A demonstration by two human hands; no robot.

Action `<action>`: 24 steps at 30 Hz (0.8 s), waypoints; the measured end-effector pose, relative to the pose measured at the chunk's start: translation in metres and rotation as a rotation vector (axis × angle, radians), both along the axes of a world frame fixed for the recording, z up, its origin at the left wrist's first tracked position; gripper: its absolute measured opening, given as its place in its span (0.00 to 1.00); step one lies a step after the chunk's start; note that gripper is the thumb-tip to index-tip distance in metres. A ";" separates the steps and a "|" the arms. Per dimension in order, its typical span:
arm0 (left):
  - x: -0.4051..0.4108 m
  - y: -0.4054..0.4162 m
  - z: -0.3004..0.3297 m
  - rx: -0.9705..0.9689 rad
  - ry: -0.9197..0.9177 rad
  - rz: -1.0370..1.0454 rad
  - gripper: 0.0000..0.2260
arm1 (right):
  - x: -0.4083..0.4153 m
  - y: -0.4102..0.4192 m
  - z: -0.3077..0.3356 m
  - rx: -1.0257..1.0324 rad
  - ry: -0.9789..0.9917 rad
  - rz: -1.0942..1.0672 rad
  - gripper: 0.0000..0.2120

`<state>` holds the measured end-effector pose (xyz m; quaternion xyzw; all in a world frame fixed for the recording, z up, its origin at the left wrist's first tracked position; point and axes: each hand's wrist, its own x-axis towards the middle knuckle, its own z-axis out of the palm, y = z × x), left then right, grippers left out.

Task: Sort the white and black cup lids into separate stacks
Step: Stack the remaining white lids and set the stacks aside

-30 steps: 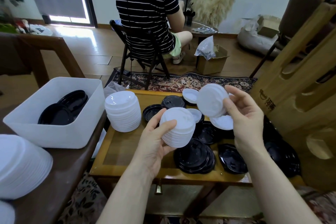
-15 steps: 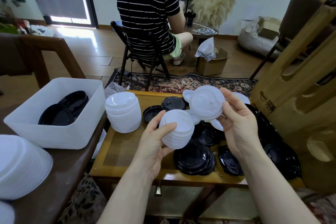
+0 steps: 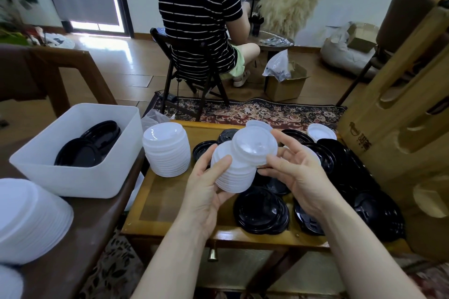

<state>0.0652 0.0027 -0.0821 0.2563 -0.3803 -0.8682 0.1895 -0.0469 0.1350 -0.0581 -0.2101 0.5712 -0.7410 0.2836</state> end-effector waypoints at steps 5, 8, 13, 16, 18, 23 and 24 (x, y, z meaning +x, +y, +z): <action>0.002 -0.001 0.001 0.002 0.007 -0.019 0.31 | 0.004 0.000 0.002 0.191 0.137 0.149 0.35; 0.003 -0.001 0.001 -0.008 0.010 -0.041 0.31 | 0.005 -0.001 0.001 0.217 0.172 0.112 0.34; 0.004 0.001 0.003 -0.034 -0.007 -0.093 0.32 | 0.007 -0.003 -0.004 0.367 0.403 0.006 0.31; 0.004 -0.002 0.000 -0.034 -0.019 -0.124 0.28 | 0.003 -0.001 -0.004 0.402 0.474 -0.014 0.35; 0.005 -0.003 -0.001 -0.043 -0.028 -0.174 0.26 | -0.004 0.004 -0.004 0.402 0.520 0.060 0.41; 0.007 0.001 0.001 -0.072 -0.031 -0.282 0.25 | -0.005 0.012 -0.001 0.387 0.577 0.351 0.44; 0.007 0.002 0.002 -0.072 -0.026 -0.281 0.24 | -0.003 0.012 -0.001 0.372 0.578 0.352 0.42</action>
